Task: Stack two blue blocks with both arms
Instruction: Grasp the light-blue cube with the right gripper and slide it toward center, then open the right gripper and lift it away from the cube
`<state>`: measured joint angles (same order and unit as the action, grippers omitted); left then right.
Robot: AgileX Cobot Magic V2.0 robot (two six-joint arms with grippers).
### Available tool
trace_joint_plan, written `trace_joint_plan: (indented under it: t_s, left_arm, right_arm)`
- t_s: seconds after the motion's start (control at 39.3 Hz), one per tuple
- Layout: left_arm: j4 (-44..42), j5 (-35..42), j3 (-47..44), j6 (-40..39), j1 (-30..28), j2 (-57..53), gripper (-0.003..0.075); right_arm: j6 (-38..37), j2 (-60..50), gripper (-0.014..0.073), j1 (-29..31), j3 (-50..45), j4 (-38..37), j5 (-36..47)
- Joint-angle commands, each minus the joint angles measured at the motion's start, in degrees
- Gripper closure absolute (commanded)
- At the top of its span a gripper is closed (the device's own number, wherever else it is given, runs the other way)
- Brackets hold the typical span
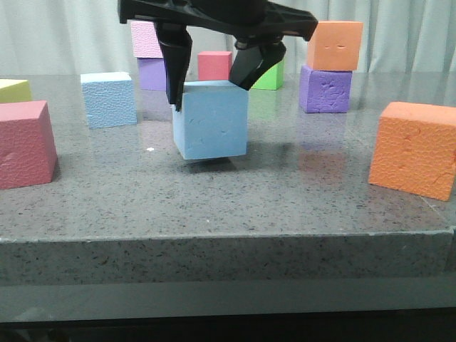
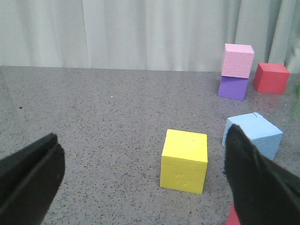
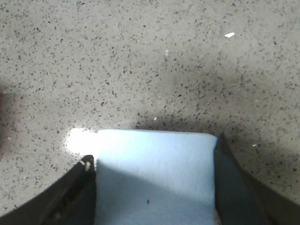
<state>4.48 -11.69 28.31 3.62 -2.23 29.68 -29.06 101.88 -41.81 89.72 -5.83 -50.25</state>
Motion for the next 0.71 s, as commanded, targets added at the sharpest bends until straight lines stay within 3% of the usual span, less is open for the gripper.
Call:
trace_joint_plan:
  t_s: [0.0,0.18,0.59,0.69]
  left_arm:
    - [0.39,4.92,2.13,-0.50,-0.14,0.50,0.0049]
    - [0.39,4.92,2.13,-0.50,-0.14,0.50,0.0049]
    - [0.39,4.92,2.13,-0.50,-0.14,0.50,0.0049]
    - [0.39,4.92,2.13,-0.50,-0.14,0.50,0.0049]
  right_arm:
    - [0.10,-2.53,0.0148,0.01,1.85,-2.37,1.74]
    - [0.10,-2.59,0.0020,0.01,1.97,-2.38,1.66]
    - [0.10,-9.88,0.0034,0.57,2.16,-4.71,5.96]
    - [0.10,-11.81,0.0144,1.55,2.16,-4.71,6.22]
